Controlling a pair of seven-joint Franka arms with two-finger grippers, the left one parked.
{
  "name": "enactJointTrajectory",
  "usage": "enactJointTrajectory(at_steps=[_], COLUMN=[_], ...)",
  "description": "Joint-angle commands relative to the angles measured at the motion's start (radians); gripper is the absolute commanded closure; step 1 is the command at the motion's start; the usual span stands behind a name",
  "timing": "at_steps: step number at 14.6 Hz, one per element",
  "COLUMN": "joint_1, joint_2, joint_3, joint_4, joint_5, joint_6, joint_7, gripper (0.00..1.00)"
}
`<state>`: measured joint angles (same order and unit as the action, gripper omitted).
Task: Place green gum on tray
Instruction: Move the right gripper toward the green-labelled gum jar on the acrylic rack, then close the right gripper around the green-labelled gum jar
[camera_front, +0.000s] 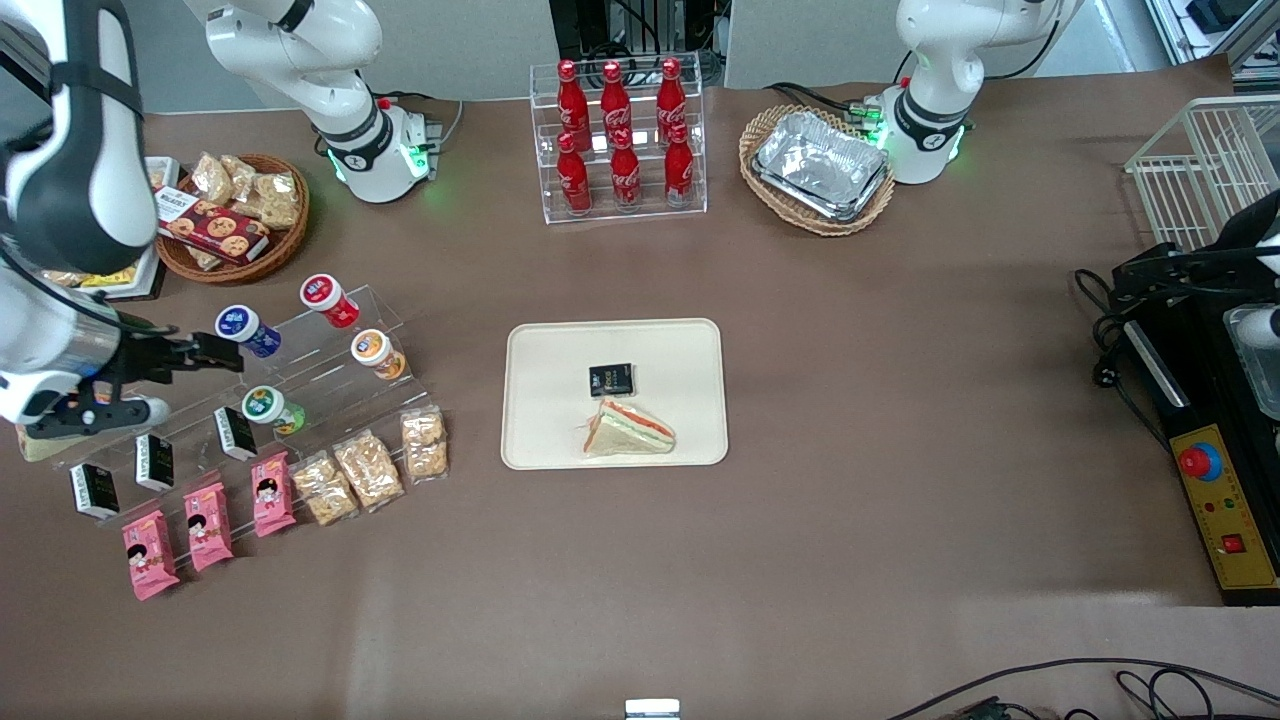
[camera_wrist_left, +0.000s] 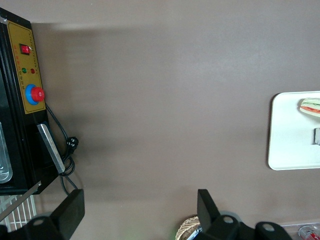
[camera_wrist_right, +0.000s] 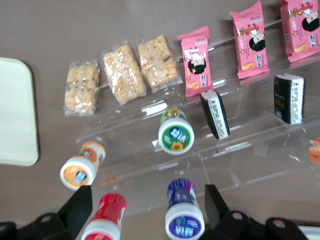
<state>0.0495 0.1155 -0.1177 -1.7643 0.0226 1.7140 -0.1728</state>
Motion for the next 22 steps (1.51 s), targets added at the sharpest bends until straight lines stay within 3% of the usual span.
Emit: enactJointTrajectory(at_steps=[1,3,7,10,15,21,22], joint_1=[-0.003,-0.005,-0.022,-0.023,-0.023,-0.019,-0.02], joint_2=[-0.059,-0.057,-0.004,0.0,0.029,0.015,0.013], joint_3=[0.0,-0.02,-0.025,-0.025,-0.025,-0.023,-0.023], joint_4=[-0.214,-0.303,-0.332,-0.423,-0.432,-0.426,-0.42], joint_5=[-0.001,-0.001,-0.003,-0.003,-0.003,-0.003,0.0], joint_6=[0.229,0.356,0.43,0.573,0.625,0.604,0.584], joint_7=[-0.004,-0.054,-0.074,-0.079,-0.082,-0.099,-0.103], gripper=[0.0,0.0,0.0,0.0,0.04,0.59,0.6])
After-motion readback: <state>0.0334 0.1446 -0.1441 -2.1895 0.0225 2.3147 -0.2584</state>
